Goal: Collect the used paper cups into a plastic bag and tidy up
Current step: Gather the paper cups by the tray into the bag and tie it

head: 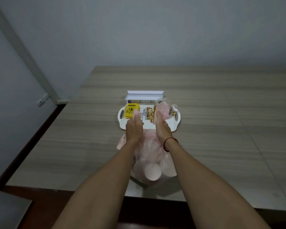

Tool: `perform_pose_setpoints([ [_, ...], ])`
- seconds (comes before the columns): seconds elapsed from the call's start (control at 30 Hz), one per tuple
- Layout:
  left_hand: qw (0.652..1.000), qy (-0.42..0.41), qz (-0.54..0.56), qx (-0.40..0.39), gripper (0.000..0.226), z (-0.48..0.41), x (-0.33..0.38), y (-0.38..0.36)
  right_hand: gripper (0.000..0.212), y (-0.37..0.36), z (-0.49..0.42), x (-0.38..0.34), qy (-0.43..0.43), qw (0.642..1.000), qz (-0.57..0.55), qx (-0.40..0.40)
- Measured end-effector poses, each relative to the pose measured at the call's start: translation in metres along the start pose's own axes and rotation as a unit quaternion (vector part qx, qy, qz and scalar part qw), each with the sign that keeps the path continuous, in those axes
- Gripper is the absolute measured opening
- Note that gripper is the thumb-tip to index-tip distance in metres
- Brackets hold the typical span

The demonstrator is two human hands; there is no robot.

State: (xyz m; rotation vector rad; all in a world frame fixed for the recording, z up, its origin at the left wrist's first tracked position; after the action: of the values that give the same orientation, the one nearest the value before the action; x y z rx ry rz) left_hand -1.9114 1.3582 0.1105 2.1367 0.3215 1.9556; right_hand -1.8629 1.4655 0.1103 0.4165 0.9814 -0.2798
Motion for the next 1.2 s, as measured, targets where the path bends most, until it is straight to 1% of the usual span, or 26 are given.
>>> perform_pose_setpoints([
  [0.07, 0.999, 0.014, -0.010, -0.049, 0.054, 0.003, -0.002, 0.000, 0.068, 0.000, -0.001, 0.000, 0.008, 1.000, 0.006, -0.002],
  [0.13, 0.997, 0.014, -0.009, -0.077, 0.058, 0.002, -0.003, 0.001, 0.057, 0.000, -0.004, 0.001, 0.022, 0.999, 0.023, 0.016],
  [0.2, 0.995, 0.011, -0.010, -0.095, 0.050, -0.003, -0.006, 0.001, 0.044, 0.001, -0.012, 0.002, 0.033, 0.999, 0.010, 0.019],
  [0.27, 0.994, 0.024, 0.009, -0.106, 0.041, -0.010, -0.011, 0.001, 0.025, 0.000, -0.017, 0.006, 0.036, 0.999, -0.023, -0.018],
  [0.3, 0.993, 0.034, 0.034, -0.111, 0.039, -0.013, -0.012, 0.002, 0.017, 0.001, -0.019, 0.008, 0.045, 0.999, -0.022, -0.018],
  [0.33, 0.991, 0.044, 0.057, -0.109, 0.037, -0.014, -0.013, 0.002, 0.016, 0.001, -0.022, 0.010, 0.054, 0.998, -0.010, -0.004],
  [0.37, 0.991, 0.046, 0.066, -0.107, 0.036, -0.014, -0.013, 0.001, 0.021, 0.001, -0.024, 0.011, 0.061, 0.998, 0.008, 0.015],
  [0.43, 0.993, 0.042, 0.058, -0.098, 0.034, -0.014, -0.009, 0.001, 0.027, -0.002, -0.025, 0.011, 0.059, 0.997, 0.037, 0.040],
  [0.5, 0.992, 0.057, 0.041, -0.104, 0.040, -0.014, -0.011, 0.002, 0.024, -0.006, -0.019, 0.008, 0.030, 0.999, 0.028, 0.025],
  [0.57, 0.988, 0.084, 0.072, -0.111, 0.048, -0.015, -0.015, 0.001, 0.036, -0.008, -0.015, 0.005, -0.003, 1.000, -0.022, -0.011],
  [0.63, 0.985, 0.095, 0.094, -0.109, 0.048, -0.017, -0.018, 0.003, 0.049, -0.008, -0.016, 0.000, -0.013, 0.998, -0.055, -0.039],
  [0.67, 0.985, 0.094, 0.093, -0.111, 0.045, -0.018, -0.021, 0.003, 0.053, -0.008, -0.018, 0.000, -0.016, 0.998, -0.052, -0.044],
  [0.73, 0.986, 0.086, 0.068, -0.126, 0.040, -0.018, -0.022, 0.002, 0.057, -0.008, -0.021, 0.002, -0.004, 1.000, -0.013, -0.025],
  [0.8, 0.985, 0.087, 0.070, -0.134, 0.037, -0.018, -0.023, 0.001, 0.054, -0.006, -0.024, 0.004, 0.032, 0.999, 0.015, 0.003],
  [0.9, 0.983, 0.097, 0.069, -0.143, 0.033, -0.015, -0.021, 0.001, 0.038, -0.005, -0.023, 0.008, 0.052, 0.998, -0.036, -0.001],
  [0.93, 0.981, 0.093, 0.074, -0.151, 0.036, -0.014, -0.019, 0.000, 0.032, -0.005, -0.022, 0.008, 0.053, 0.997, -0.057, -0.010],
  [0.97, 0.981, 0.083, 0.070, -0.160, 0.047, -0.013, -0.020, -0.002, 0.030, -0.005, -0.021, 0.007, 0.053, 0.996, -0.066, -0.016],
  [1.0, 0.982, 0.068, 0.054, -0.167, 0.055, -0.012, -0.022, -0.003, 0.030, -0.007, -0.021, 0.007, 0.053, 0.996, -0.063, -0.019],
  [1.03, 0.984, 0.044, 0.031, -0.168, 0.051, -0.012, -0.022, -0.004, 0.033, -0.009, -0.020, 0.006, 0.050, 0.997, -0.053, -0.023],
  [1.07, 0.987, 0.020, 0.014, -0.161, 0.043, -0.012, -0.023, -0.004, 0.037, -0.011, -0.019, 0.006, 0.041, 0.998, -0.043, -0.027],
  [1.1, 0.989, 0.007, -0.001, -0.148, 0.042, -0.014, -0.023, -0.003, 0.044, -0.011, -0.018, 0.007, 0.019, 0.998, -0.041, -0.034],
  [1.13, 0.992, 0.005, -0.019, -0.126, 0.047, -0.016, -0.023, -0.002, 0.050, -0.011, -0.019, 0.009, 0.000, 0.998, -0.051, -0.041],
  [1.17, 0.994, 0.011, -0.033, -0.102, 0.051, -0.019, -0.023, 0.001, 0.052, -0.010, -0.020, 0.011, -0.005, 0.997, -0.066, -0.050],
  [1.2, 0.996, 0.010, -0.036, -0.078, 0.052, -0.022, -0.024, 0.004, 0.047, -0.009, -0.019, 0.013, 0.014, 0.995, -0.078, -0.062],
])
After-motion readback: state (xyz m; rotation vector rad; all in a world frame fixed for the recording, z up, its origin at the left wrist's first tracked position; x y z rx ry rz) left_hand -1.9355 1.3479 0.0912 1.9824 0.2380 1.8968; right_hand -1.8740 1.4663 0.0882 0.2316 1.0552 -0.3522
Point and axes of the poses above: each hand's wrist, its own z-axis away from the middle knuckle, its own y-axis out of the back of the hand, x = y × z, the point moved 3 cm from there along -z, towards the middle knuckle, and after that the axes turned 7 degrees about -y, right-handed, at the moved point
